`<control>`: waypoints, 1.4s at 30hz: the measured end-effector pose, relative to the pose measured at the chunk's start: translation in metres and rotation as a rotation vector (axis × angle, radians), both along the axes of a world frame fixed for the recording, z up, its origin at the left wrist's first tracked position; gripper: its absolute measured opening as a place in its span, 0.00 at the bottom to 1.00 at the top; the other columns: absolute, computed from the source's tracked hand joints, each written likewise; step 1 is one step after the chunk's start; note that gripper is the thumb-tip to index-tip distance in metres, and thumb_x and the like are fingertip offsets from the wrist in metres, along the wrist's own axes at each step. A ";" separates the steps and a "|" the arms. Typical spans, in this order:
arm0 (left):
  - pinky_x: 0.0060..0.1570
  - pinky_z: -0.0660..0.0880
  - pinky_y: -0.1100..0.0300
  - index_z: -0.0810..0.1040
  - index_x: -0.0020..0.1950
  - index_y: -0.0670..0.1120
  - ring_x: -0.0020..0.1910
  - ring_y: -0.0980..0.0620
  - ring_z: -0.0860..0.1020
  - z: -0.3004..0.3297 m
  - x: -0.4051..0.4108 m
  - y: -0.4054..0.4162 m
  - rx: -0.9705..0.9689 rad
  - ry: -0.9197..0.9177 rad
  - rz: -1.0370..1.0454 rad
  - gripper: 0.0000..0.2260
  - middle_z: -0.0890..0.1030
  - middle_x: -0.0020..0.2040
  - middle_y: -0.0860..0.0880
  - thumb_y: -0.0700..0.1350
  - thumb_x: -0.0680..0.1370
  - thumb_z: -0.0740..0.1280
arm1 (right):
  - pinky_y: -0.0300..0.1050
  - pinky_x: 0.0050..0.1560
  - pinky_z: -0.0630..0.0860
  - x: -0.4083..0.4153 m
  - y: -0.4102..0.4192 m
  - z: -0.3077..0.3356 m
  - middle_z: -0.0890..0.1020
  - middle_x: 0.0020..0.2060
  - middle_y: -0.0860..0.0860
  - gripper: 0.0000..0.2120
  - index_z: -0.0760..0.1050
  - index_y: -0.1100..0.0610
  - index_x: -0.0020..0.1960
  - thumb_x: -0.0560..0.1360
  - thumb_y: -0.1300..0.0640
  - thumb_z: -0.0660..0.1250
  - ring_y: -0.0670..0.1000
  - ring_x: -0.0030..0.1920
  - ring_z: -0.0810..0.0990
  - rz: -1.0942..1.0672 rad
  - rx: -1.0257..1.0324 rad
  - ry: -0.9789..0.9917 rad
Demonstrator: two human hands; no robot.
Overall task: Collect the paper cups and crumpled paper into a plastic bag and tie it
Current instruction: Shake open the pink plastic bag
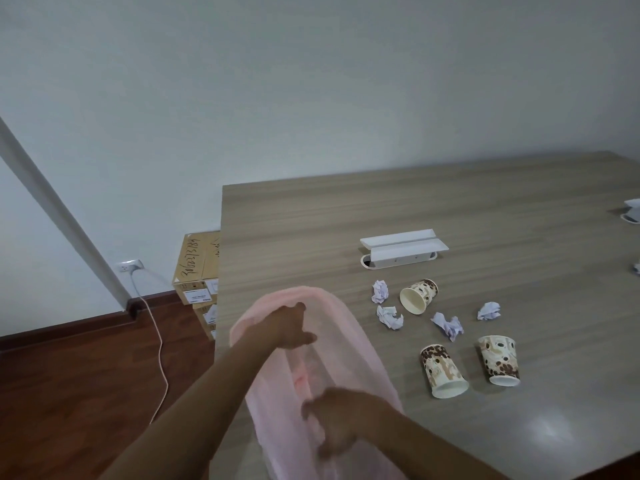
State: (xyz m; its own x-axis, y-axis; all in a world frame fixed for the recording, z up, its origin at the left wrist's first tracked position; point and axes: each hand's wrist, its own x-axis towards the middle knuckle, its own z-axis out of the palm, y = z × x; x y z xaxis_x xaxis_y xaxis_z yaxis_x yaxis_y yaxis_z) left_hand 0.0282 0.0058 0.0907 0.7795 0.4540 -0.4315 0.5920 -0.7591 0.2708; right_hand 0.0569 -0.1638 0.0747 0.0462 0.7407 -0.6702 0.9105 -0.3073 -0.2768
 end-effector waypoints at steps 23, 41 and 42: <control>0.69 0.67 0.45 0.50 0.80 0.53 0.73 0.44 0.65 -0.029 -0.002 -0.021 -0.049 -0.089 -0.006 0.54 0.62 0.78 0.47 0.67 0.62 0.74 | 0.72 0.71 0.38 0.058 -0.009 -0.022 0.50 0.80 0.52 0.45 0.48 0.42 0.80 0.73 0.50 0.73 0.62 0.79 0.39 0.150 -0.132 -0.256; 0.46 0.79 0.61 0.79 0.62 0.54 0.45 0.60 0.81 0.055 -0.051 -0.060 -0.014 -0.765 0.176 0.22 0.82 0.47 0.58 0.47 0.69 0.79 | 0.43 0.55 0.78 0.107 -0.067 0.016 0.80 0.52 0.48 0.28 0.67 0.43 0.72 0.74 0.50 0.71 0.48 0.46 0.81 -0.589 0.602 0.254; 0.46 0.78 0.60 0.78 0.64 0.54 0.47 0.58 0.79 0.055 -0.053 -0.059 0.123 -0.821 0.184 0.26 0.81 0.49 0.56 0.49 0.67 0.80 | 0.43 0.54 0.78 0.112 -0.069 0.017 0.81 0.51 0.48 0.28 0.68 0.42 0.72 0.74 0.52 0.70 0.47 0.45 0.82 -0.584 0.615 0.249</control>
